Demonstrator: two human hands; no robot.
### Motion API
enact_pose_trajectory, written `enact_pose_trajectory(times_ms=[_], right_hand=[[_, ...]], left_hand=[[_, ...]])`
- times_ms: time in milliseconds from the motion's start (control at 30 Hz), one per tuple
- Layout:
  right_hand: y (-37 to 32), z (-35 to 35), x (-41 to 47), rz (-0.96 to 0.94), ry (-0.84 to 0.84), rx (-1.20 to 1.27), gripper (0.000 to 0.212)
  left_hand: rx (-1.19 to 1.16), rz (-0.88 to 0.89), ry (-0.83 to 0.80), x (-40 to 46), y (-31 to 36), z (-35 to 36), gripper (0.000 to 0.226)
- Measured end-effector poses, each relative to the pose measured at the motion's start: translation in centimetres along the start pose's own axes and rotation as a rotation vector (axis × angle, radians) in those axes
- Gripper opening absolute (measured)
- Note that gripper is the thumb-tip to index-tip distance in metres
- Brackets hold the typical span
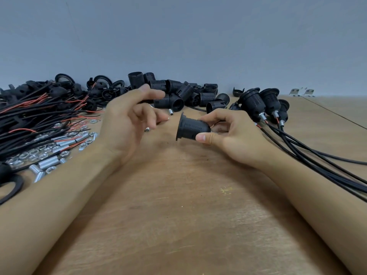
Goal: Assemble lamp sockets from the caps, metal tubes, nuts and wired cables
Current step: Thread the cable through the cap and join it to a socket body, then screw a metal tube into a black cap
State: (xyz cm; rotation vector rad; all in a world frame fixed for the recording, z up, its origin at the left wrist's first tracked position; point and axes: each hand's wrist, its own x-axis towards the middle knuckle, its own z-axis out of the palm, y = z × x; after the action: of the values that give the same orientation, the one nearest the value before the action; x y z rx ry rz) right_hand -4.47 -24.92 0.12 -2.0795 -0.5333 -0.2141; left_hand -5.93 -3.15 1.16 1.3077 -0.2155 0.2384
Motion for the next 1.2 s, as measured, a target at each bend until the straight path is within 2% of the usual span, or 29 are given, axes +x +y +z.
enact_pose_trajectory(times_ms=[67,133,233,333,467,567,667,733,800,900,1067,1133,1200], right_hand=[[0.0,0.1,0.0,0.000,-0.010,0.012,0.024],[0.0,0.2,0.0,-0.004,-0.019,0.012,0.025],[0.1,0.2,0.1,-0.006,-0.010,0.003,0.024],[0.2,0.2,0.1,-0.011,-0.004,0.003,0.022],[0.2,0.2,0.0,-0.003,-0.016,-0.006,0.022],[0.2,0.2,0.0,-0.005,0.000,-0.009,0.021],[0.2,0.3,0.0,-0.008,-0.016,-0.034,0.021],[0.2,0.3,0.1,-0.004,-0.020,-0.077,0.021],[0.4,0.3,0.1,0.000,-0.007,-0.139,0.022],[0.8,0.1,0.4,0.031,0.113,-0.222,0.024],[1.2,-0.8,0.8,0.155,0.393,-0.390,0.027],[1.1,-1.2,0.8,0.214,0.402,-0.486,0.020],[1.0,-1.3,0.8,0.261,0.339,-0.518,0.011]], left_hand=[[0.035,0.021,-0.004,0.1,-0.1,-0.2,0.024],[0.167,-0.004,-0.071,0.0,-0.8,-0.1,0.024],[0.274,-0.078,-0.169,-0.4,-1.5,0.5,0.036],[0.256,-0.029,-0.194,-0.4,-1.3,0.3,0.032],[0.068,0.046,-0.083,-0.1,-0.8,-0.4,0.023],[0.190,0.018,-0.080,0.1,-1.2,-0.4,0.025],[0.276,-0.078,-0.211,-0.4,-1.6,0.1,0.040],[0.262,-0.043,-0.234,-0.5,-1.3,0.2,0.038],[0.178,0.025,-0.169,-0.5,-0.9,0.0,0.028],[0.159,0.051,-0.085,-0.2,-0.9,-0.3,0.020],[0.316,0.064,-0.090,-0.3,-1.4,-0.1,0.014],[0.396,0.057,-0.099,-0.2,-1.5,-0.2,0.014],[0.469,0.039,-0.112,-0.3,-1.8,-0.2,0.018]])
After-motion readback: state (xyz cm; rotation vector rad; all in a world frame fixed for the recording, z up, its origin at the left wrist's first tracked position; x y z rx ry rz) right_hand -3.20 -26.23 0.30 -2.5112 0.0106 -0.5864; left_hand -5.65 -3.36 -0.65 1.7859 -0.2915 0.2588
